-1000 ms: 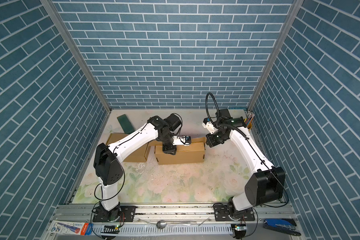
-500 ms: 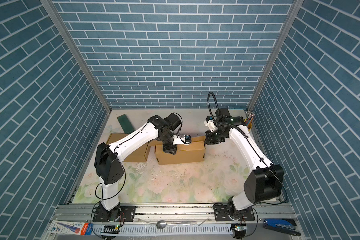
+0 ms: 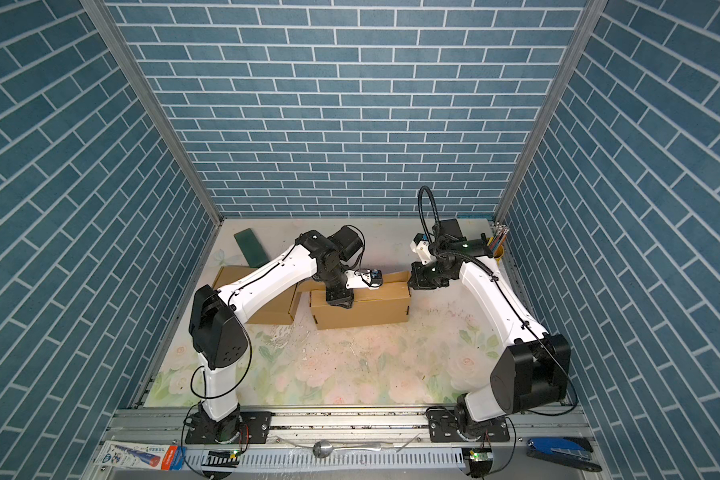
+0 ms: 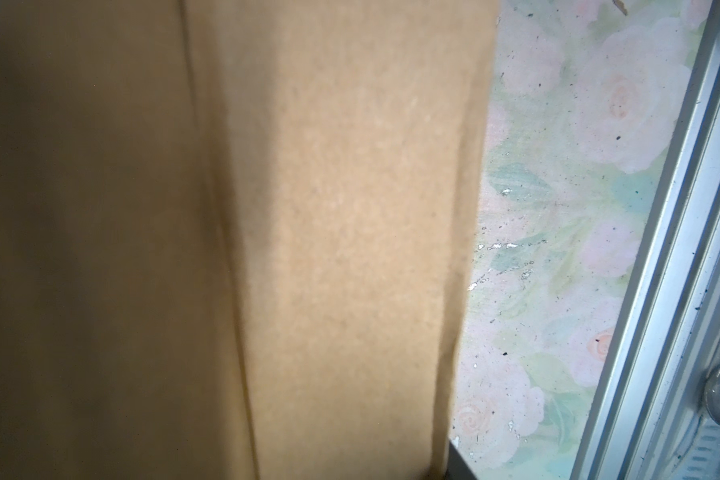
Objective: Fold the paper box
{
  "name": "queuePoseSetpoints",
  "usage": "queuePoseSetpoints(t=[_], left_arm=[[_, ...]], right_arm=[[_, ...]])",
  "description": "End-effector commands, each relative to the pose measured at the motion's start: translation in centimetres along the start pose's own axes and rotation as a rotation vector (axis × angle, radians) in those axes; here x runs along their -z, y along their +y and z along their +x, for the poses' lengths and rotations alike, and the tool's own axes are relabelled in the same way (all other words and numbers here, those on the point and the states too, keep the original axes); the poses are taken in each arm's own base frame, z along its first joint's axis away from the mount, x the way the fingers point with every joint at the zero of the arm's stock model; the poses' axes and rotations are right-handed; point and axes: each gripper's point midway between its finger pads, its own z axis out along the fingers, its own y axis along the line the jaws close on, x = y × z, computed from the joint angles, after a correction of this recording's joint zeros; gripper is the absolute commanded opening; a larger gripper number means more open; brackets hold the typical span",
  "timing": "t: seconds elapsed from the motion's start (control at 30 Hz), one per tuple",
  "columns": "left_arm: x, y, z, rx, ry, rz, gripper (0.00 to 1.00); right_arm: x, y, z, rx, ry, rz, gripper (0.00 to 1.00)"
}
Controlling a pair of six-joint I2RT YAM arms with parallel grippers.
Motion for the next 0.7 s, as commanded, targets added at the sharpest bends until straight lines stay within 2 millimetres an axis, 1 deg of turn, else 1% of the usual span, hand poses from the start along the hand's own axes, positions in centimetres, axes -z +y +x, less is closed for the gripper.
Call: queuePoseSetpoints(t=[0.0, 0.13, 0.2, 0.37, 0.47, 0.67], left_arm=[[-4.0, -0.1, 1.0, 0.001, 0.070, 0.063, 0.40], [-3.9, 0.2, 0.9, 0.004, 0.077, 0.036, 0.41], [-4.0, 0.1, 0.6, -0.007, 0.079, 0.027, 0.40], [-4.6, -0.3, 0.5, -0.037, 0.115, 0.005, 0.36], [-4.8, -0.4, 0.5, -0.043, 0.119, 0.008, 0.35], [-4.8, -0.5, 0.6, -0.045, 0.120, 0.010, 0.34]], right_arm=[[-1.4, 0.4, 1.8, -0.031, 0.048, -0.041, 0.00], [-1.6, 0.0, 2.3, -0.037, 0.052, -0.031, 0.00], [-1.3, 0.0, 2.1, -0.030, 0.045, -0.022, 0.00], [-0.2, 0.4, 0.7, 0.005, 0.030, -0.006, 0.00], [0.4, 0.4, -0.1, 0.032, 0.029, 0.014, 0.04], [0.6, 0.3, -0.8, 0.040, 0.040, 0.028, 0.07]])
